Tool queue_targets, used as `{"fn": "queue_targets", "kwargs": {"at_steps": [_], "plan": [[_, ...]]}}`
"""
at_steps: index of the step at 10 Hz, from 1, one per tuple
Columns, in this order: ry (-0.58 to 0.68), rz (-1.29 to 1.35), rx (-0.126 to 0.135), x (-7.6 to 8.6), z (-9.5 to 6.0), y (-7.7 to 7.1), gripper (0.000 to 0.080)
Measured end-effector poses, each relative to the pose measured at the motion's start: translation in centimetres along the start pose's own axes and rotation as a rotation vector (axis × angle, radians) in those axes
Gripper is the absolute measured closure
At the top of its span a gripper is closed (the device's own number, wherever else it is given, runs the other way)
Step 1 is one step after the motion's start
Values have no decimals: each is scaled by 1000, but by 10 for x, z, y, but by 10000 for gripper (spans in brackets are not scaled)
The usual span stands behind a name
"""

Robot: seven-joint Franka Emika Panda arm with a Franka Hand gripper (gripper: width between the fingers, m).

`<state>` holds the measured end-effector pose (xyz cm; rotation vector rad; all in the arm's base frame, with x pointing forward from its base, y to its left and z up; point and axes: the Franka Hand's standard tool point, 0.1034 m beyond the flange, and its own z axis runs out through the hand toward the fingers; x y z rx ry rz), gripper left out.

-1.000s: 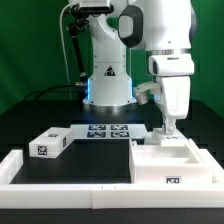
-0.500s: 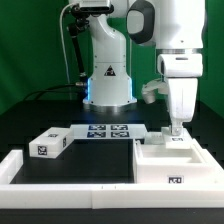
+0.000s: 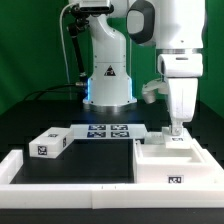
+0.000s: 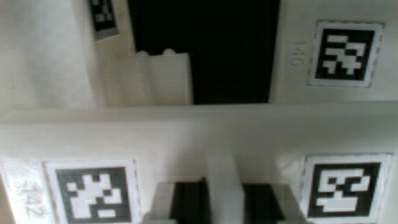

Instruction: Assemble cabinet

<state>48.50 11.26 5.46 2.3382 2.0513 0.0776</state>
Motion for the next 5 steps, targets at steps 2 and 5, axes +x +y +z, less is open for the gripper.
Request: {"fn": "queue_targets", "kwargs": {"at_steps": [2, 5], "plan": [[-14, 1, 10, 2, -1, 21, 729], [-9, -26, -3, 3, 0, 56, 729]]}}
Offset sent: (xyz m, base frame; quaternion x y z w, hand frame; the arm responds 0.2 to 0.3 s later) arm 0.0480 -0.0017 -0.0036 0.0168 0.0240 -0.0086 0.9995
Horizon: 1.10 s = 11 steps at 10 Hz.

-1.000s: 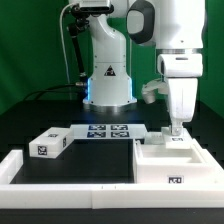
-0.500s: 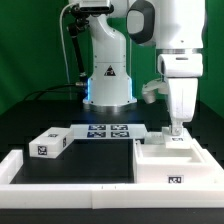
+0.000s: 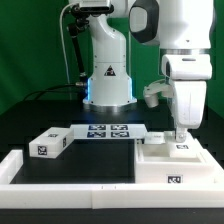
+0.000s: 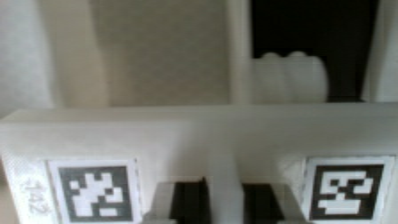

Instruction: Assemble cabinet

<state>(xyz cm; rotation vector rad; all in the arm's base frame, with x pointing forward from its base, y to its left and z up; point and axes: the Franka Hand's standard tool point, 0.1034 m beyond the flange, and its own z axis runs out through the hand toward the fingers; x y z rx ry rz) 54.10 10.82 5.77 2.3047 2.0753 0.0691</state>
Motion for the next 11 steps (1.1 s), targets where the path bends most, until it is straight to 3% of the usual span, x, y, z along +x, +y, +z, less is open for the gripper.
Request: {"fn": "queue_targets", "kwargs": {"at_steps": [3, 6, 9, 11], "plan": [[11, -35, -24, 3, 0, 22, 729], [5, -42, -18, 8, 1, 39, 728], [-30, -47, 45, 8, 3, 40, 727], [-31, -29, 47, 7, 3, 39, 727]]}}
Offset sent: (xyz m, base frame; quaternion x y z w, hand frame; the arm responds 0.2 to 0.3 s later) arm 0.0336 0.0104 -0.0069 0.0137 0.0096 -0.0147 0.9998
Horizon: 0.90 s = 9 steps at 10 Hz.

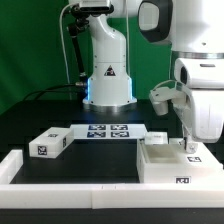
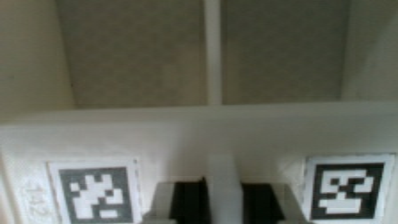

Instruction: Assemble cabinet

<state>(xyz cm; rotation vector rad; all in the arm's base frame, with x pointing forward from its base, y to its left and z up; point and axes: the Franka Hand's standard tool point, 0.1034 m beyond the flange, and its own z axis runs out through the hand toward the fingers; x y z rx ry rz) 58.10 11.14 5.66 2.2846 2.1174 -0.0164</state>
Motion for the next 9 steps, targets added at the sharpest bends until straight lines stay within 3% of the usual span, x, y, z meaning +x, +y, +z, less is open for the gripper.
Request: {"fn": "queue_targets", "kwargs": {"at_steps": [1, 4, 5, 6, 9], "plan": [[0, 0, 1, 0, 0, 0, 631], [0, -7, -2, -3, 0, 1, 210], [0, -8, -2, -3, -1, 1, 210], [0, -9, -3, -4, -2, 1, 54], [-1, -17, -15, -5, -7, 1, 3]]}}
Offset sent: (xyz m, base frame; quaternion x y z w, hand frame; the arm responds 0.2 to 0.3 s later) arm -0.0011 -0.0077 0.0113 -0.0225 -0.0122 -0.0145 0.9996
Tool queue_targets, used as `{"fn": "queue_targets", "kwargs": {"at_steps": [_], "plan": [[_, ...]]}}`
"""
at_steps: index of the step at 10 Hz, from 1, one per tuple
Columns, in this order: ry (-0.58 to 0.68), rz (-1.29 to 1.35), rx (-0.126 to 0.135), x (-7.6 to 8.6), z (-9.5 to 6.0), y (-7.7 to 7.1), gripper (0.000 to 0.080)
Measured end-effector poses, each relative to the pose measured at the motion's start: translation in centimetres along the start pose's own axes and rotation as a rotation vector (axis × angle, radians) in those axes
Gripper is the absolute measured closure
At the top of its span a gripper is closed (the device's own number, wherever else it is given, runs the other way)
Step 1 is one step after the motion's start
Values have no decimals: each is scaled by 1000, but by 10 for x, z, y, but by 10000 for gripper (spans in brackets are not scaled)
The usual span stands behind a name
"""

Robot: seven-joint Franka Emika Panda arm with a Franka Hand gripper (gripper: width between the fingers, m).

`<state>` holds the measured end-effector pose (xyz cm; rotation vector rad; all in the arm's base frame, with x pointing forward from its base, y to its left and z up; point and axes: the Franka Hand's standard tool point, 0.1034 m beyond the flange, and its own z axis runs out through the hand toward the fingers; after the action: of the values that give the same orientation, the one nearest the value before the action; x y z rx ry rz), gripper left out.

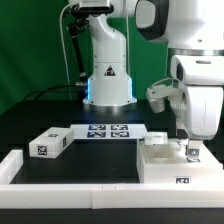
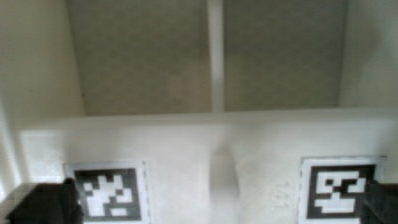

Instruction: Assemble cabinet

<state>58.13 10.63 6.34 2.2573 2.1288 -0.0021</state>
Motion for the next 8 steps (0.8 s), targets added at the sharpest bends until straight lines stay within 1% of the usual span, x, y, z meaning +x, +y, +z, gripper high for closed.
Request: {"fn": "queue_targets", "kwargs": {"at_steps": [1, 2, 3, 5, 6, 7, 8], "plan": [[-3, -1, 4, -1, -1, -5, 3], [-4, 9, 3, 0, -5, -14, 2], [-9, 16, -3, 0, -14, -27, 2], [-19, 18, -13, -6, -30, -55, 2], [-22, 38, -15, -8, -33, -70, 2], [-19, 54, -30, -12, -39, -88, 2], [-16, 60, -40, -16, -41, -106, 2]]}}
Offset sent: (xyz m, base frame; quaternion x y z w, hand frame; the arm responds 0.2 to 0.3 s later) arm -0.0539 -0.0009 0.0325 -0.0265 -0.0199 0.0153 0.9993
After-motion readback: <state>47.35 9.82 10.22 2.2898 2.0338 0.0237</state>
